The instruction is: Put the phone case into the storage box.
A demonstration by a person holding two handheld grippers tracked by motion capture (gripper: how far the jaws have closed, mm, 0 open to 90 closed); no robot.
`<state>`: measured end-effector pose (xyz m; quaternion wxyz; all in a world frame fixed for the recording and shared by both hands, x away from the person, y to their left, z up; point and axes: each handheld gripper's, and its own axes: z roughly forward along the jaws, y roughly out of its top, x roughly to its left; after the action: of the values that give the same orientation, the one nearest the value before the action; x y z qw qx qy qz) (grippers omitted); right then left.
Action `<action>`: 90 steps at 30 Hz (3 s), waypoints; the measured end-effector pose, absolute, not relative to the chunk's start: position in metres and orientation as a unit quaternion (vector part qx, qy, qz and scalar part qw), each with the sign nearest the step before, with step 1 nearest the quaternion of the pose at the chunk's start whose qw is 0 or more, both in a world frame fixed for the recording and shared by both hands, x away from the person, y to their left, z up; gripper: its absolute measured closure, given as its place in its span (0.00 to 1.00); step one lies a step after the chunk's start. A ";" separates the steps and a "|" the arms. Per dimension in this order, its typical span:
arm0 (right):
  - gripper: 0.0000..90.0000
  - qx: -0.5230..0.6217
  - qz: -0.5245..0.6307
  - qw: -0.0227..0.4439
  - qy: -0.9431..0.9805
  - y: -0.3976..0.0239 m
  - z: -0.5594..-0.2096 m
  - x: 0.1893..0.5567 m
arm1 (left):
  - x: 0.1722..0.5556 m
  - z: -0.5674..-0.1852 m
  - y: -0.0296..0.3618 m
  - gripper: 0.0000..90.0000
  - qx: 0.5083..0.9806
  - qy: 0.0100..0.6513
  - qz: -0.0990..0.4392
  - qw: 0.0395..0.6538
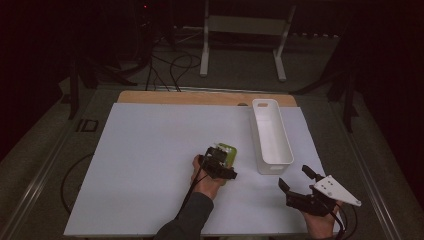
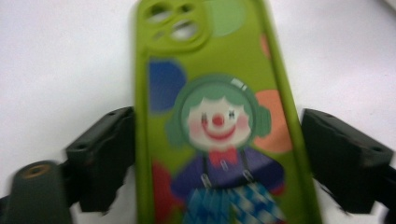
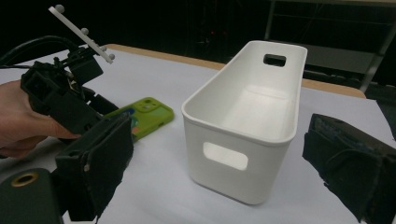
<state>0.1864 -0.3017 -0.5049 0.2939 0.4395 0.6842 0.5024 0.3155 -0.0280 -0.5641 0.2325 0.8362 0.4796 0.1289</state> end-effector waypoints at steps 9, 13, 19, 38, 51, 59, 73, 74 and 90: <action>0.09 0.440 0.502 0.295 0.683 -0.303 -0.505 0.186 | 0.315 -0.561 -0.025 0.18 0.835 0.477 0.147 0.230; 0.09 0.440 0.502 0.294 0.684 -0.302 -0.505 0.186 | 0.315 -0.558 -0.022 0.18 0.833 0.478 0.150 0.234; 0.09 0.441 0.502 0.294 0.684 -0.302 -0.505 0.186 | 0.316 -0.552 -0.017 0.18 0.828 0.482 0.154 0.241; 0.09 0.439 0.501 0.293 0.686 -0.301 -0.505 0.187 | 0.313 -0.534 -0.007 0.18 0.818 0.474 0.184 0.269; 0.09 0.435 0.506 0.285 0.688 -0.300 -0.504 0.189 | 0.309 -0.522 0.000 0.18 0.818 0.454 0.189 0.299; 0.09 0.431 0.509 0.281 0.690 -0.298 -0.503 0.188 | 0.306 -0.516 0.005 0.18 0.822 0.436 0.186 0.314; 0.09 0.423 0.506 0.275 0.700 -0.293 -0.496 0.191 | 0.300 -0.503 0.018 0.18 0.829 0.401 0.178 0.346; 0.09 0.422 0.506 0.275 0.700 -0.292 -0.495 0.191 | 0.299 -0.502 0.020 0.18 0.830 0.398 0.177 0.348; 0.09 0.415 0.507 0.260 0.709 -0.285 -0.486 0.202 | 0.292 -0.490 0.029 0.18 0.837 0.350 0.173 0.383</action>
<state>0.2020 -0.2851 -0.4857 0.2598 0.4150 0.7093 0.5071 0.2917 0.0288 -0.4896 0.3828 0.8375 0.3496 0.1726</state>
